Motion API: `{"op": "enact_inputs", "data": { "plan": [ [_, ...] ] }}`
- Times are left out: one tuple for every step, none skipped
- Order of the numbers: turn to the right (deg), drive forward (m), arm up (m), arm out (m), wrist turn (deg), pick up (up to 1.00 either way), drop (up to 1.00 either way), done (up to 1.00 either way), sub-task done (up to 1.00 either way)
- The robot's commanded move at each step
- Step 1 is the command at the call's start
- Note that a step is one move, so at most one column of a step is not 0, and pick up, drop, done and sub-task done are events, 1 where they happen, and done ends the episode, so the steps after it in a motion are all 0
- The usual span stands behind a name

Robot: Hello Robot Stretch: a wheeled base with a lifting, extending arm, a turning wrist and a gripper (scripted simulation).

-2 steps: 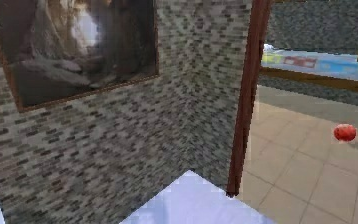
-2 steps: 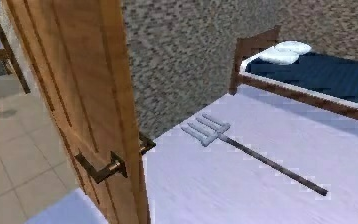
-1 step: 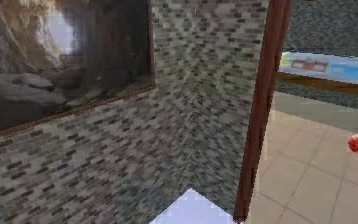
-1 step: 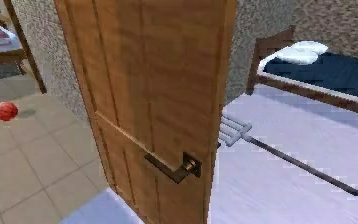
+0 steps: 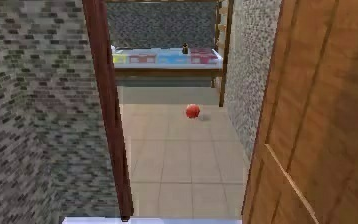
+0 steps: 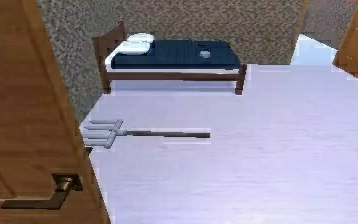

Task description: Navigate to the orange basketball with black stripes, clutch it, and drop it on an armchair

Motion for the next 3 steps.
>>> {"op": "enact_inputs", "data": {
  "plan": [
    [0.0, 0.60, 0.00, 0.00, 0.0, 0.00, 0.00, 0.00, 0.00],
    [0.0, 0.75, 0.00, 0.00, 0.0, 0.00, 0.00, 0.00, 0.00],
    [21.0, 0.00, 0.00, 0.00, 0.0, 0.00, 0.00, 0.00, 0.00]
  ]
}}
